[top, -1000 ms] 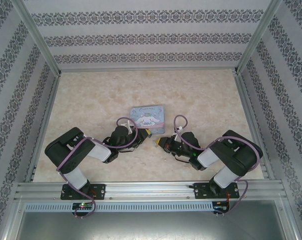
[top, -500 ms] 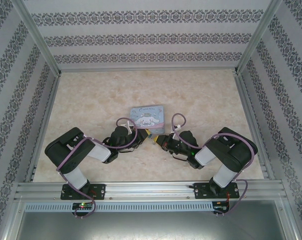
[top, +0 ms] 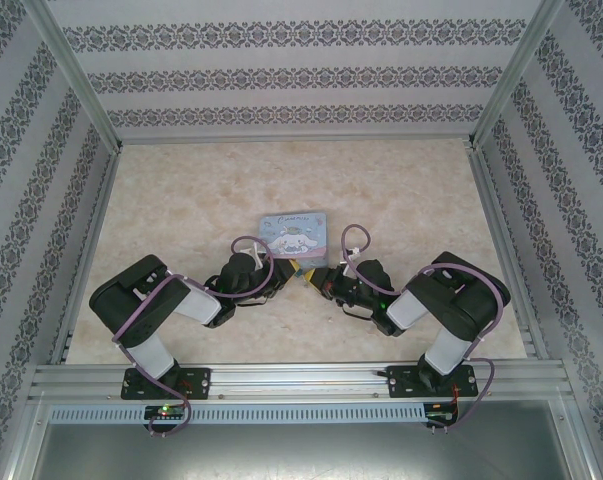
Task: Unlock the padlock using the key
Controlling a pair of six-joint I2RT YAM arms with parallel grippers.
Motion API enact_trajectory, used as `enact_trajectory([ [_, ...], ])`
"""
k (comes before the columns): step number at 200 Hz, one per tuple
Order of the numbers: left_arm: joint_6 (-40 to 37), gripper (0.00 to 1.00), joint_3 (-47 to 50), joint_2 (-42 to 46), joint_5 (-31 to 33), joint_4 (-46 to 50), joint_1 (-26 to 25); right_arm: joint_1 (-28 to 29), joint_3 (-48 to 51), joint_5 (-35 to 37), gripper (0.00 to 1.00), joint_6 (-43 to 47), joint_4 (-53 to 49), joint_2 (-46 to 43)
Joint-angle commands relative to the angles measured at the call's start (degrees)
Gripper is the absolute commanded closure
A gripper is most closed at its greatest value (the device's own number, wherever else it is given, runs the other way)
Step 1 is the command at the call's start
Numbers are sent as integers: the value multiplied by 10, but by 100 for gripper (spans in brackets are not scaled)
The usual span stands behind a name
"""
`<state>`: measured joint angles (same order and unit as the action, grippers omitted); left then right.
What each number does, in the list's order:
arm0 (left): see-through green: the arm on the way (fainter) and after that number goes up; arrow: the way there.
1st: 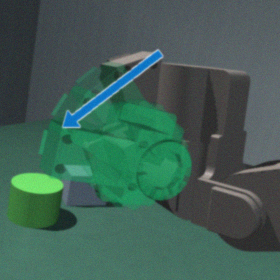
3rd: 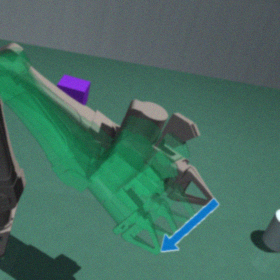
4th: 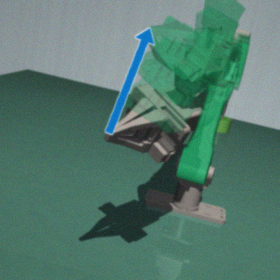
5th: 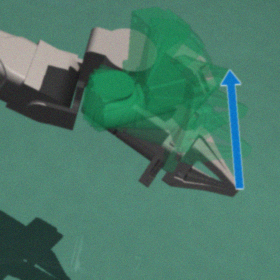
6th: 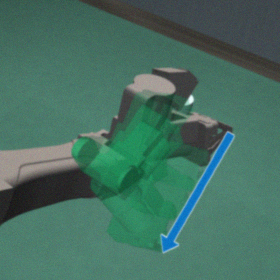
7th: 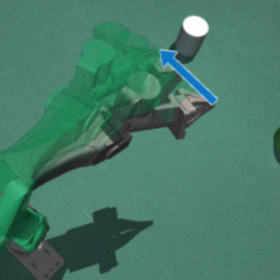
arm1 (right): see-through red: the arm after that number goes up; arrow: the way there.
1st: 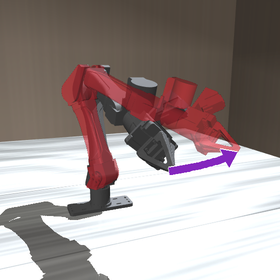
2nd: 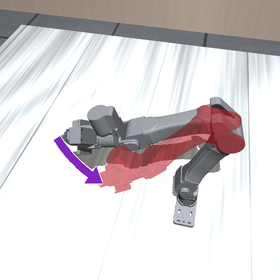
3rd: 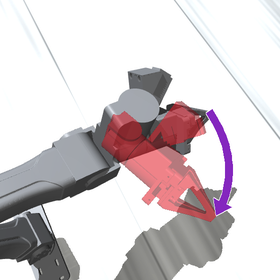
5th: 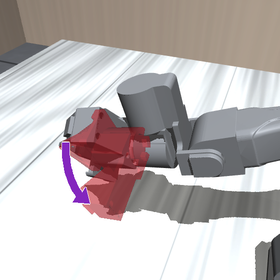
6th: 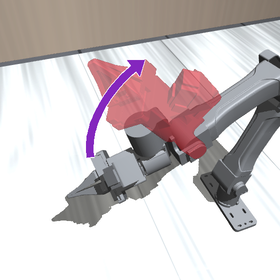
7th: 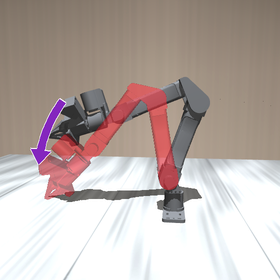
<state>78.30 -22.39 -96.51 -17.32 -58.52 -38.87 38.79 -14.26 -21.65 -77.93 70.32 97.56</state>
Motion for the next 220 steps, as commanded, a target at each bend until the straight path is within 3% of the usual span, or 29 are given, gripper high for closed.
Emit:
enact_trajectory([
  [1, -3, 100, 1, 8, -2, -39, 5, 4, -13, 6, 100, -3, 38, 8],
  [123, 73, 100, -11, 13, -30, -93, 4, -18, -29, 6, 100, -11, 90, 25],
  [220, 83, 100, -25, 31, -45, -86, 1, -47, -51, -26, 100, -3, 90, 26],
])
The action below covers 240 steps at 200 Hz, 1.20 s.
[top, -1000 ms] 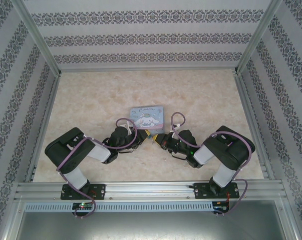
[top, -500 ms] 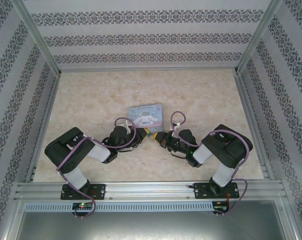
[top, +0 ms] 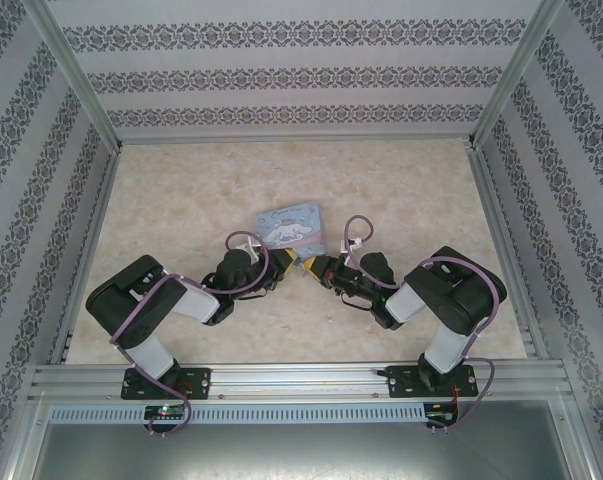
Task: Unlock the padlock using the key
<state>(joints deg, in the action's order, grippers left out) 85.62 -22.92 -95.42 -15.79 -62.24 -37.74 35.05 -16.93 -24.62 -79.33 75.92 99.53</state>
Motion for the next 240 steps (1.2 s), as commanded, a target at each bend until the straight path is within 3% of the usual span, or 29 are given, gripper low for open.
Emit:
enact_trajectory([
  [1, 9, 100, -20, 20, -60, -49, -10, -10, -24, 4, 100, 11, 34, 7],
  [99, 32, 100, -34, 3, -63, -78, -18, -4, -71, -10, 100, -1, 34, 27],
  [171, 38, 100, -33, 7, -68, -89, -18, -50, -68, -38, 100, 6, 34, 36],
  [240, 32, 100, -33, 9, -73, -83, -18, -51, -81, -57, 100, -2, 34, 43],
])
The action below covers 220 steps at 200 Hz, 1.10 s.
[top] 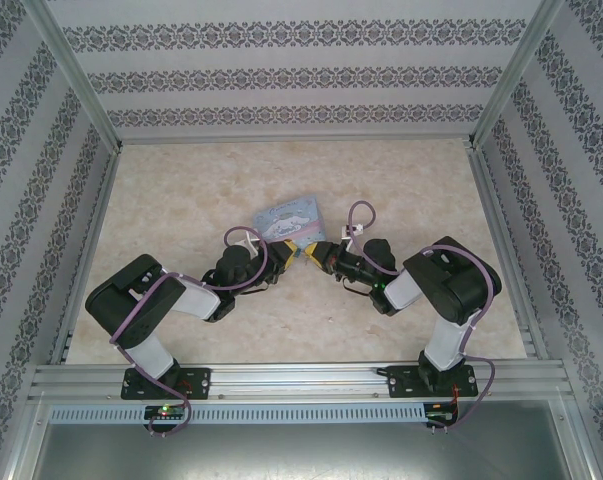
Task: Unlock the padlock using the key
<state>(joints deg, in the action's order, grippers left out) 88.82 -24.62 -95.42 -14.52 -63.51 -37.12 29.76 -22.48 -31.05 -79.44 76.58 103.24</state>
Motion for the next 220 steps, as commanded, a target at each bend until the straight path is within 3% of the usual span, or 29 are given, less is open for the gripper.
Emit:
enact_trajectory([
  [1, 0, 100, -16, 9, -85, -70, -24, 2, -25, 7, 100, -2, 27, 6],
  [81, 15, 100, -24, 15, -70, -70, -26, 62, -11, 57, 100, 7, 27, -1],
  [144, 14, 100, -31, 14, -67, -62, -33, 75, -39, 68, 100, -7, 27, 9],
  [220, 50, 100, -22, -49, -23, -111, -48, 128, -78, 139, 100, -42, 28, 14],
])
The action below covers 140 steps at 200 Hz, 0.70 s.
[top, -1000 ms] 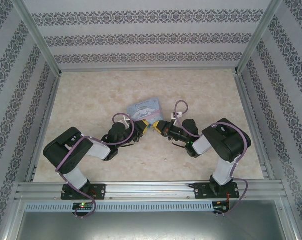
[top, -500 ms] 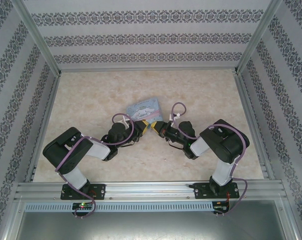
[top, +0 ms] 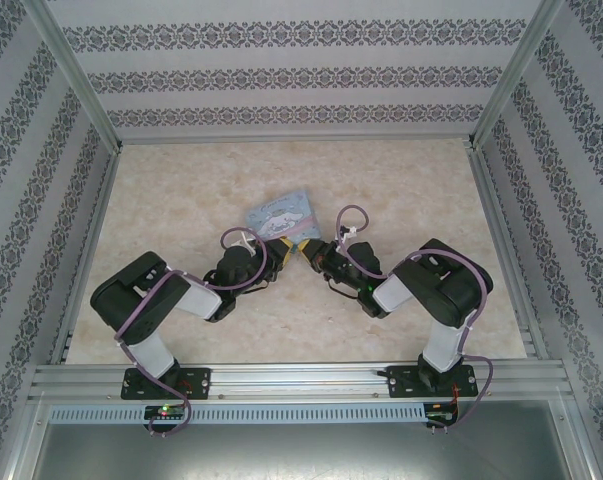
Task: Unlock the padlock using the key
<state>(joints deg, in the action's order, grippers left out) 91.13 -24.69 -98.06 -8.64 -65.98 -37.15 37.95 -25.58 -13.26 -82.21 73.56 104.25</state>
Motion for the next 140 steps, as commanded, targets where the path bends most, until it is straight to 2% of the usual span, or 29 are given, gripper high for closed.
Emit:
enact_trajectory([
  [1, 27, 100, -21, -24, -81, -87, -48, 46, -47, -38, 100, -14, 58, 4],
  [57, 32, 100, -12, -32, -51, -86, -49, 35, -42, -33, 100, -22, 58, 16],
  [106, 40, 100, -26, -47, -46, -100, -61, 64, -87, -41, 100, -32, 57, 38],
  [140, 41, 100, -22, -51, -45, -103, -62, 61, -75, -33, 100, -35, 58, 45],
])
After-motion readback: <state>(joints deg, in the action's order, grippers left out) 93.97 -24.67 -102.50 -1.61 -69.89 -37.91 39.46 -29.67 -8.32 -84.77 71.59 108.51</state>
